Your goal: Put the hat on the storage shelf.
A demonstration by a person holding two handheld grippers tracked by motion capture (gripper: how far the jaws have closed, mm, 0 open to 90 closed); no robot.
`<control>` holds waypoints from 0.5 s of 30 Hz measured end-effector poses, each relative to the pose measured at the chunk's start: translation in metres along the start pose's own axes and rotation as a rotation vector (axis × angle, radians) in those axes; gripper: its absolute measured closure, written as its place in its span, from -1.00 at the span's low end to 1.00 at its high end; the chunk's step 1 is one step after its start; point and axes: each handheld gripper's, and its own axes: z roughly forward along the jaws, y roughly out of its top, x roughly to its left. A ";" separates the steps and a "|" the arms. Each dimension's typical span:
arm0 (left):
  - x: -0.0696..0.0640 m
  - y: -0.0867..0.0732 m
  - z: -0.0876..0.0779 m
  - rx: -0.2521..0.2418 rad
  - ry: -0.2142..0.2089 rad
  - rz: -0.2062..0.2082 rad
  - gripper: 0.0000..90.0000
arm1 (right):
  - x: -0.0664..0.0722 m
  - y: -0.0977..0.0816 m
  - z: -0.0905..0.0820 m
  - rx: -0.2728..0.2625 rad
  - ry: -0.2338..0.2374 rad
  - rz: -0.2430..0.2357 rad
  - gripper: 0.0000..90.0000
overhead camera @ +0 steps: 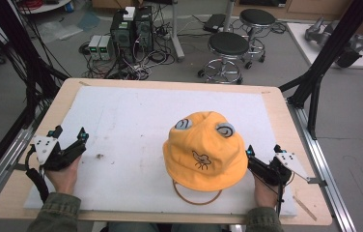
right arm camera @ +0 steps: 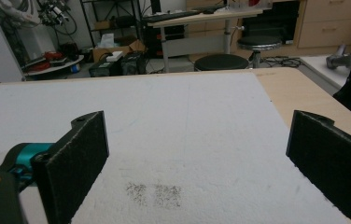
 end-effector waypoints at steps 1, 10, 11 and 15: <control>0.000 0.000 0.000 0.001 -0.001 0.000 -0.47 | 0.000 0.000 0.000 0.002 0.002 0.001 -0.90; 0.003 -0.001 -0.002 0.002 0.004 -0.008 -0.47 | 0.000 -0.001 0.002 0.007 0.006 0.001 -0.90; 0.003 -0.001 -0.002 0.002 0.004 -0.008 -0.47 | 0.000 -0.001 0.002 0.007 0.006 0.001 -0.90; 0.004 -0.002 -0.002 0.004 0.005 -0.010 -0.47 | 0.000 -0.001 0.002 0.007 0.009 0.000 -0.90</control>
